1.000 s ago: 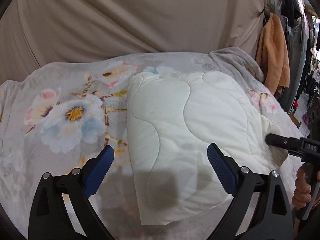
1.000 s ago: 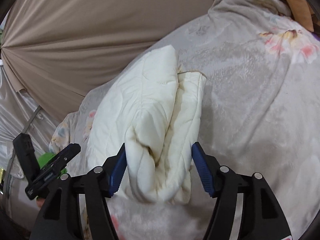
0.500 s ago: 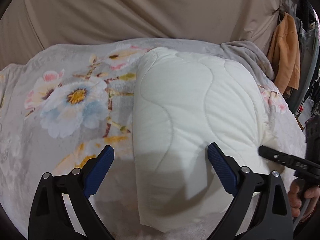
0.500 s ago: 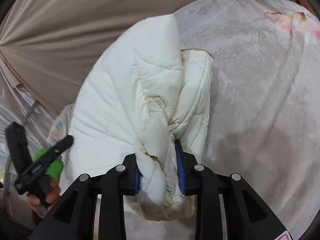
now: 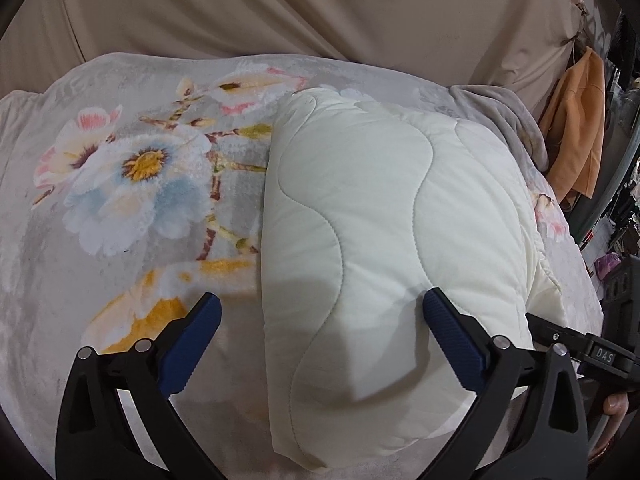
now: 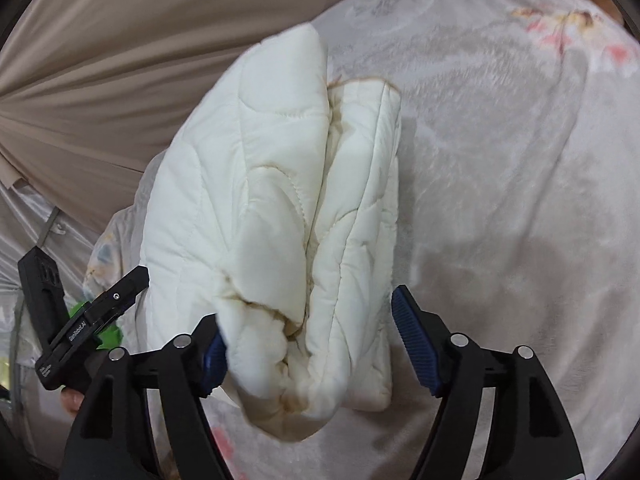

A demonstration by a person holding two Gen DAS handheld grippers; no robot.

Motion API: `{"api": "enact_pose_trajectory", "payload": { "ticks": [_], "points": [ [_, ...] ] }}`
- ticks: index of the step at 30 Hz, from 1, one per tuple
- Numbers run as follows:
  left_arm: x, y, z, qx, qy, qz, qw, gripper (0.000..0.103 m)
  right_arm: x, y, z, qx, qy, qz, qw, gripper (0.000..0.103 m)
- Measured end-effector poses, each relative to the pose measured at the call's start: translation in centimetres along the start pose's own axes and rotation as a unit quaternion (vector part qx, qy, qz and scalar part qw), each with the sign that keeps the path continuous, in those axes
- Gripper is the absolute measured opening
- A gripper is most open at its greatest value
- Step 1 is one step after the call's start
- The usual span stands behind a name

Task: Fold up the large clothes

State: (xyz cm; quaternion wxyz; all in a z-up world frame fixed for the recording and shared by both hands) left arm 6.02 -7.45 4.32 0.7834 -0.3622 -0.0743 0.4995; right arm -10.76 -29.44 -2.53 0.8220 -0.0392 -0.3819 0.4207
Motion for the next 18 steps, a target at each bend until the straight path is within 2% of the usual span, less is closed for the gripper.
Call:
{"api": "enact_pose_trajectory", "payload": {
  "ticks": [2,5,8,10,12,14,16,18],
  "points": [
    [0.3,-0.1,-0.5,0.007,0.009,0.002,0.9999,0.098,-0.3,0.0,-0.7,0.011,-0.019,-0.015,1.000,0.079],
    [0.7,-0.3,-1.6,0.017,0.030,0.004,0.9994,0.098,-0.4,-0.3,-1.1,0.012,-0.024,-0.016,1.000,0.082],
    [1.4,-0.7,-3.2,0.034,0.079,0.025,0.9960,0.098,-0.2,-0.8,-1.6,0.016,-0.030,-0.019,0.999,0.084],
    [2.0,-0.9,-4.5,0.051,0.132,0.050,0.9887,0.098,-0.1,-1.2,-2.0,0.018,-0.037,-0.017,0.999,0.084],
    [2.2,-1.3,-5.1,0.056,0.153,0.056,0.9850,0.098,0.5,-2.0,-1.9,0.009,-0.040,0.002,0.999,0.070],
    [1.5,-1.9,-4.6,0.048,0.148,0.032,0.9873,0.090,2.2,-2.9,-0.8,-0.015,-0.023,0.045,0.999,0.041],
    [1.1,-3.2,-3.2,0.029,0.149,0.027,0.9881,0.075,4.8,-4.1,1.9,-0.058,-0.063,0.081,0.993,0.028],
    [1.2,-4.6,-1.6,0.005,0.173,0.035,0.9843,0.074,7.1,-4.8,4.5,-0.103,-0.074,0.117,0.985,0.026]
  ]
}}
Point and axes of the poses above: each gripper's, at about its wrist camera, not at the fingertips, and z roughly against the way its jaws point, x to its left, y to its underside, the point moved 4 cm from there along -z, roughly the way its jaws point, and after that the axes turned 4 degrees about y, right-handed, at the moved point
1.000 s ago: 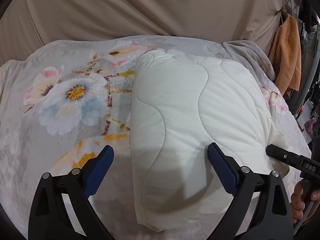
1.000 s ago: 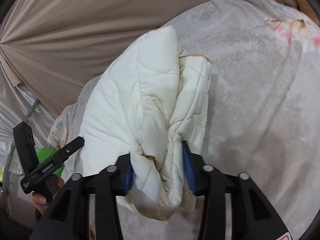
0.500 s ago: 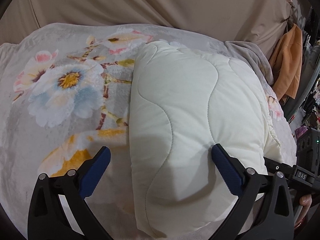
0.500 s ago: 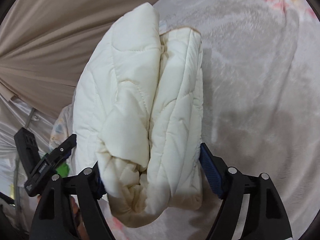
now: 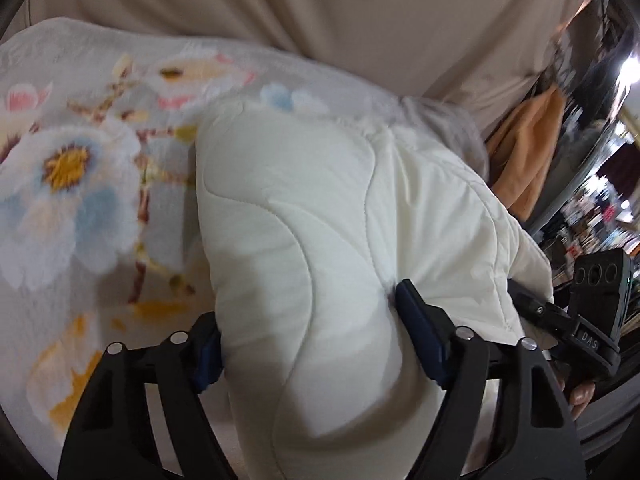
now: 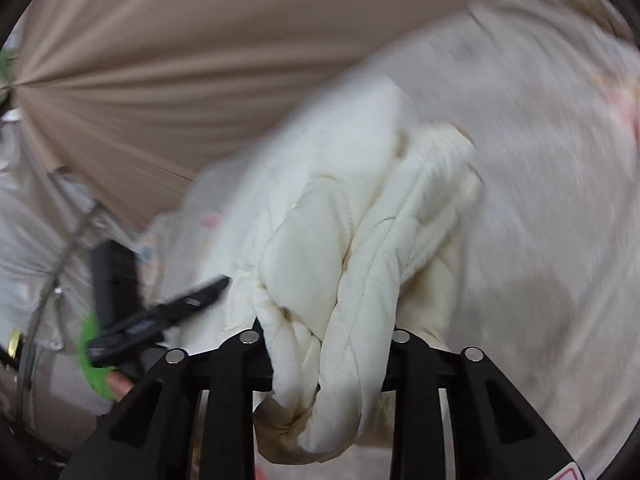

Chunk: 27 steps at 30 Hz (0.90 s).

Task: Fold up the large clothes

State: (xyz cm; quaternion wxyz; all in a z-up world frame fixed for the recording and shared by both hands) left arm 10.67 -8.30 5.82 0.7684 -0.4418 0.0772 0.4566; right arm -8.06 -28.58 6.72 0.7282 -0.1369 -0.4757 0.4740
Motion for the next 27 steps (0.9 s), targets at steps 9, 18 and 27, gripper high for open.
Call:
{"api": "enact_pose_trajectory", "payload": {
  "ticks": [9,18,27],
  "points": [
    [2.4,2.1,-3.7,-0.001,-0.052,-0.042,0.9978,0.090,-7.3,4.6,-6.0,0.091,0.022,-0.078,0.993,0.041],
    [1.4,0.8,-3.1,-0.002,-0.044,-0.033,0.9985,0.075,-5.1,3.1,-6.3,0.083,0.017,-0.056,0.995,0.035],
    [-3.6,-3.8,8.1,-0.105,0.002,-0.082,0.9911,0.060,7.7,-2.9,2.6,-0.050,-0.003,0.080,0.996,0.026]
  ]
}}
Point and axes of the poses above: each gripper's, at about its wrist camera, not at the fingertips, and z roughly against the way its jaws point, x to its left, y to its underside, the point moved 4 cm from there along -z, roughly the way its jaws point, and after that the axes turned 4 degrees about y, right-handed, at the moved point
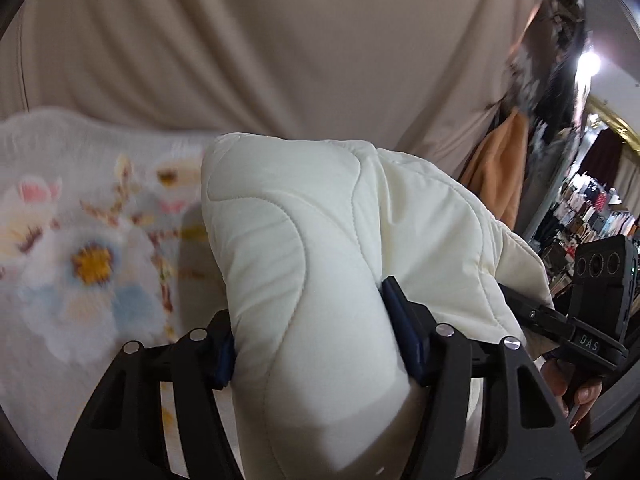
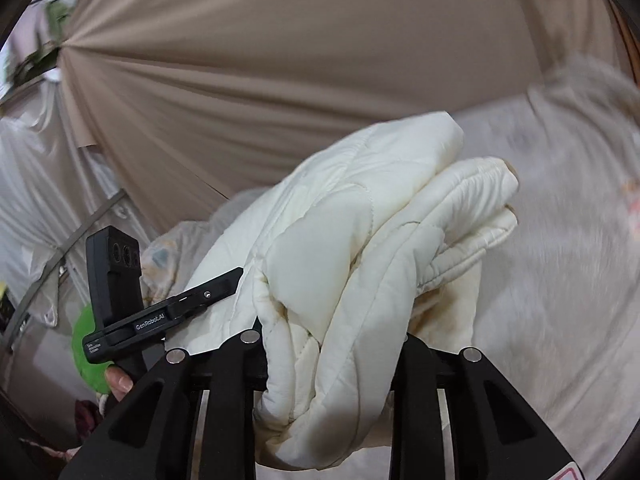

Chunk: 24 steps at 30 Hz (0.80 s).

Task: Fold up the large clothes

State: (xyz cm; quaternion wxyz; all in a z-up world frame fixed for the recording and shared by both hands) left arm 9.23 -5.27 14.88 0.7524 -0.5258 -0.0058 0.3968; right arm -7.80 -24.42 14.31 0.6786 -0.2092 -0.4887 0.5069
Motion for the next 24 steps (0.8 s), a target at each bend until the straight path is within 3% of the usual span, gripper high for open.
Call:
{"api": "enact_pose_trajectory", "payload": {
  "ticks": [4,8,13,15,19,23,24],
  "points": [
    [-1.4,-3.2,7.2,-0.074,0.006,-0.041,0.9964,0.061,6.5,-2.8,2.9,-0.068,-0.028,0.052,0.996,0.026],
    [-1.2,-5.9,13.4,-0.150,-0.008,-0.080,0.9855,0.062,11.3,-5.3,3.3,-0.120,-0.067,0.089,0.987,0.027],
    [3.7,-7.3,15.1,-0.189,-0.039,-0.086,0.9774,0.067,13.2,-6.7,-2.6,-0.106,-0.096,0.087,0.986,0.030],
    [6.8,-7.2,13.5,-0.181,-0.057,-0.076,0.9788,0.067,12.8,-6.5,-6.4,-0.088,-0.099,0.074,0.988,0.031],
    [14.5,-5.3,6.5,-0.131,-0.101,-0.044,0.9852,0.067,9.6,-3.8,-17.6,-0.021,-0.073,0.030,0.997,0.032],
    [22.8,0.8,-1.3,-0.031,-0.140,0.011,0.9896,0.070,4.6,2.5,-27.9,0.091,-0.031,-0.032,0.995,0.034],
    [24.2,2.3,-1.7,-0.041,-0.135,0.023,0.9897,0.078,3.5,4.2,-29.0,0.101,-0.032,-0.044,0.993,0.036]
  ]
}}
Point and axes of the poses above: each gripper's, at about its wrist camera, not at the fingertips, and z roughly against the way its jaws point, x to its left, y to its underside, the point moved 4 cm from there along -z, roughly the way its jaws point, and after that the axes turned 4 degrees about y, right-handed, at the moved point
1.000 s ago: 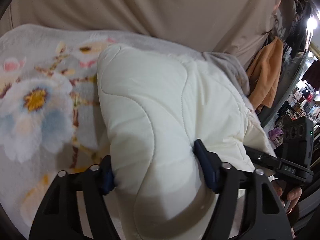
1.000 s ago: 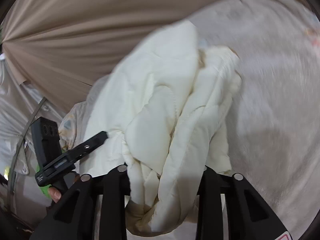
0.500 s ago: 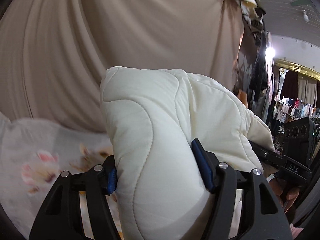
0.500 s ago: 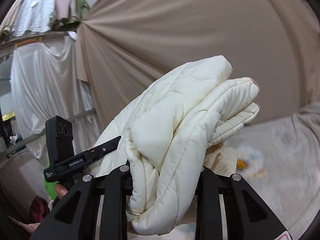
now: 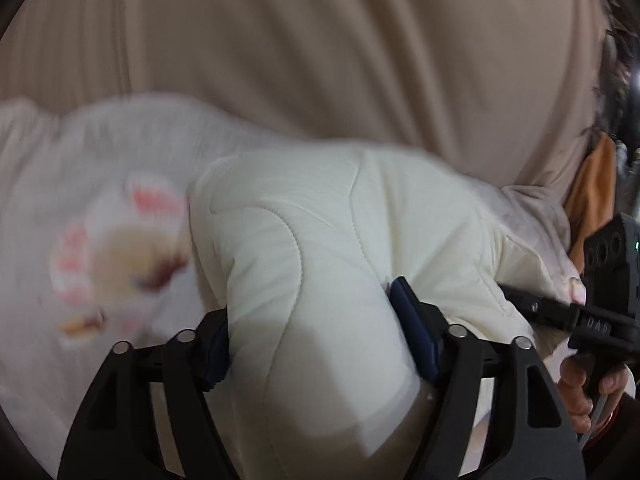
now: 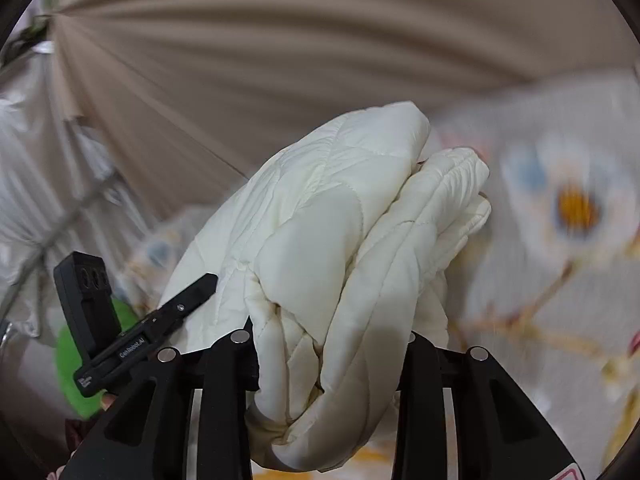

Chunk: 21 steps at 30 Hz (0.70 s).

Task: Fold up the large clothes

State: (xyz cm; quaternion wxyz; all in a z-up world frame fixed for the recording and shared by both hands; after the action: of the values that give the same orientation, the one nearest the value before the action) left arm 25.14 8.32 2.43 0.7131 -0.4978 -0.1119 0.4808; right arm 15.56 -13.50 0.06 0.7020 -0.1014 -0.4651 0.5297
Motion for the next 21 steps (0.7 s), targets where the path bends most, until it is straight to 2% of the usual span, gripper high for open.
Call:
{"api": "enact_pose_trajectory", "payload": {
  "ticks": [2,4,7,9,10,11,12,14,17,18,21],
  "points": [
    [1.1,1.4,0.4,-0.010,0.026,0.002,0.9996,0.084,-1.5,1.5,-0.5,0.005,-0.028,-0.018,0.999,0.046],
    [1.4,1.7,0.8,0.004,0.035,0.007,0.9994,0.090,-2.4,1.9,0.0,0.022,-0.048,-0.039,0.998,0.049],
    [1.3,1.6,2.7,0.011,0.034,0.002,0.9994,0.093,-3.1,2.0,2.2,0.034,-0.044,-0.056,0.997,0.055],
    [0.8,1.5,5.1,0.000,0.022,-0.010,0.9997,0.095,-3.3,2.0,4.3,0.029,-0.018,-0.055,0.998,0.057],
    [0.6,1.4,6.2,-0.008,0.012,-0.016,0.9998,0.096,-3.0,1.8,5.5,0.015,0.001,-0.045,0.999,0.054],
    [0.4,1.2,7.5,-0.017,-0.011,-0.021,0.9996,0.097,-1.9,1.4,7.0,-0.006,0.023,-0.019,1.000,0.044],
    [0.2,0.4,8.4,-0.023,-0.030,-0.023,0.9990,0.097,-0.6,1.0,8.2,-0.023,0.044,0.008,0.999,0.038],
    [-0.7,-0.6,9.7,-0.036,-0.064,-0.028,0.9969,0.097,2.6,-0.3,9.7,-0.062,0.087,0.066,0.992,0.020],
    [-2.6,-2.2,9.9,-0.030,-0.133,-0.028,0.9903,0.098,6.0,-1.6,9.5,-0.082,0.103,0.118,0.984,0.011],
    [-3.0,-2.2,9.5,-0.024,-0.151,-0.030,0.9877,0.098,6.9,-1.8,8.9,-0.083,0.113,0.133,0.981,0.011],
    [-4.0,-1.4,7.4,-0.001,-0.183,-0.041,0.9822,0.098,6.9,-1.0,6.0,-0.065,0.173,0.161,0.970,0.004]
  ]
}}
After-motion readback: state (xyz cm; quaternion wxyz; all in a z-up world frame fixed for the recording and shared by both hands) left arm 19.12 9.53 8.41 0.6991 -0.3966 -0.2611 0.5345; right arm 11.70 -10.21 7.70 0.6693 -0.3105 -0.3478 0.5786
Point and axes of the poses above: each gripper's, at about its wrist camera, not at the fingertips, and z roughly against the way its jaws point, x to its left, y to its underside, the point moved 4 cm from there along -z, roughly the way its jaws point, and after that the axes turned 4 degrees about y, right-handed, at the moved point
